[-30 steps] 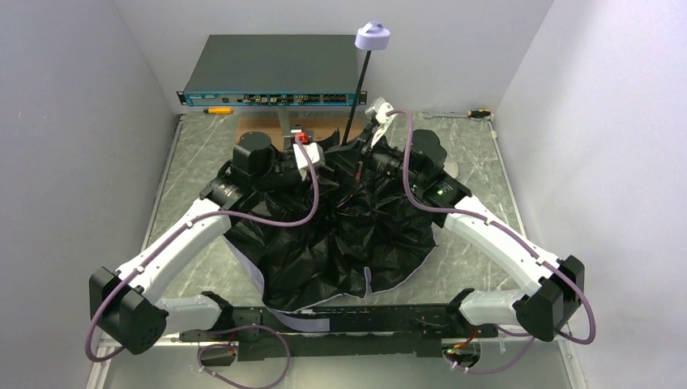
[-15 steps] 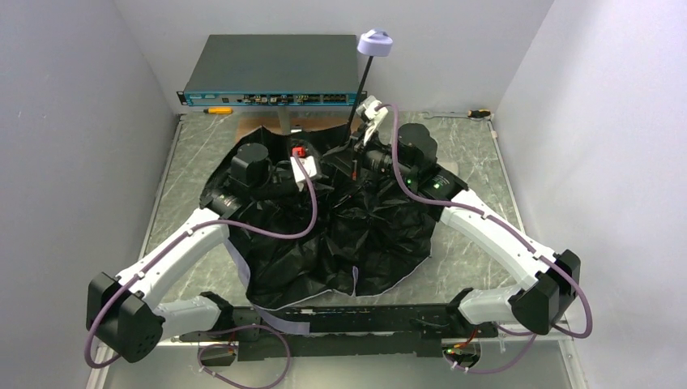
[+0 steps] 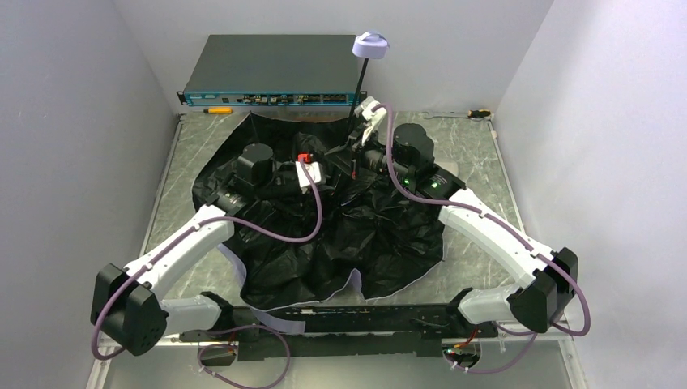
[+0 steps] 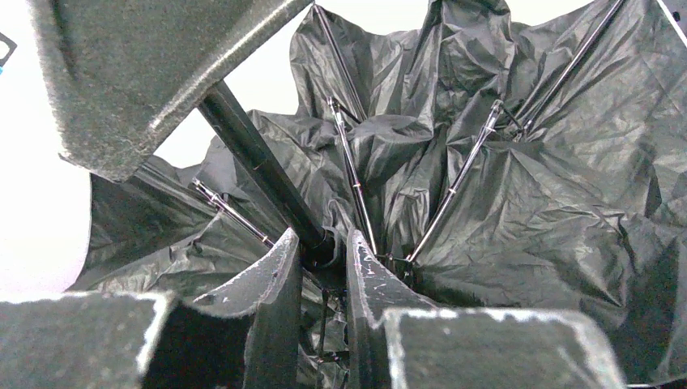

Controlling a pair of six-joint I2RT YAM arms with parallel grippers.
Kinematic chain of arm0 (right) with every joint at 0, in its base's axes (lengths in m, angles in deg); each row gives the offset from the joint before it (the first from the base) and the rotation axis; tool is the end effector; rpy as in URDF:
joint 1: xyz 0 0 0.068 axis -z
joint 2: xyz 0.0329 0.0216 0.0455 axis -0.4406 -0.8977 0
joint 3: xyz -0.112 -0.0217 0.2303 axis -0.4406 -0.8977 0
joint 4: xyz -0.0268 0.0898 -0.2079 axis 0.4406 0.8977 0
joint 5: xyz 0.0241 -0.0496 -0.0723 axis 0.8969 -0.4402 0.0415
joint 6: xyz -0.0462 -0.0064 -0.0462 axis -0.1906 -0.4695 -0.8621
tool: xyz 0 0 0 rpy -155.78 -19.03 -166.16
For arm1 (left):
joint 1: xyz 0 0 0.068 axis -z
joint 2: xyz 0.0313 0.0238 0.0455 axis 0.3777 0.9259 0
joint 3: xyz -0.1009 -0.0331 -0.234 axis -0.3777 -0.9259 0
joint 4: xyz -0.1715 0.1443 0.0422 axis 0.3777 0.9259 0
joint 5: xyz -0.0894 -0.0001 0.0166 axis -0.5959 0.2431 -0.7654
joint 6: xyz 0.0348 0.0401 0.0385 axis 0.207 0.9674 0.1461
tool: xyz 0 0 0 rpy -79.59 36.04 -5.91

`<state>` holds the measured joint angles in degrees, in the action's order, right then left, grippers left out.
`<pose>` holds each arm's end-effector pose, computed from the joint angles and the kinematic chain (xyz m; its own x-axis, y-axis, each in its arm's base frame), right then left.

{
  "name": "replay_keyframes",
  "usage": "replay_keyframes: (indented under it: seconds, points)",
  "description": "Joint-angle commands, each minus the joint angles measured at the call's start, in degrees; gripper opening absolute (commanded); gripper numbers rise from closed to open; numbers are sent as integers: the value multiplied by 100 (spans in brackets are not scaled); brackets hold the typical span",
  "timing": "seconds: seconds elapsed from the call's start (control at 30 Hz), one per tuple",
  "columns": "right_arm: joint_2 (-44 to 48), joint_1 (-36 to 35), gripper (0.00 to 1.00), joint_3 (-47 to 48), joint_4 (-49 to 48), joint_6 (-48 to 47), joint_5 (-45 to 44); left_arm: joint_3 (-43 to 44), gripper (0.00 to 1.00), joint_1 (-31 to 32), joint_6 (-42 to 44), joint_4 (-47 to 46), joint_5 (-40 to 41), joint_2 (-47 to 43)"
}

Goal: Open the umbrella

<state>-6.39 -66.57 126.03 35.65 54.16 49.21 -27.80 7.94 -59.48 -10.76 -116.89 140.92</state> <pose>0.2100 0.2008 0.3921 -0.1881 0.0431 -0.9812 -0.8397 0.5111 0.1834 0.2089 -0.1595 0.3115 0.1876 0.3027 -0.9344 0.9330 0.2426 0.2659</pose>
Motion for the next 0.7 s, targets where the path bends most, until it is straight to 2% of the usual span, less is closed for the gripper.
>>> replay_keyframes:
  seconds: [0.0,0.13,0.2,0.37,0.47,0.53,0.67]
  points:
    - [716,57,0,1170,-1671,432,228,-537,20,-523,742,2063,1659,661]
    - [799,62,0,1234,-1580,324,230,-666,20,-631,1010,2165,1698,582]
    - [877,56,0,1046,-1509,210,262,-702,15,-655,1111,2213,1621,432]
    - [1127,69,0,632,-1454,172,176,-696,13,-657,1076,2431,1629,241]
    - [1141,66,0,543,-1370,169,295,-823,6,-666,1115,2669,1688,183]
    - [1202,67,0,309,-1348,203,414,-900,0,-660,1182,2803,1476,-123]
    - [1529,62,0,-281,-1063,162,649,-1057,0,-326,1063,2799,1112,-864]
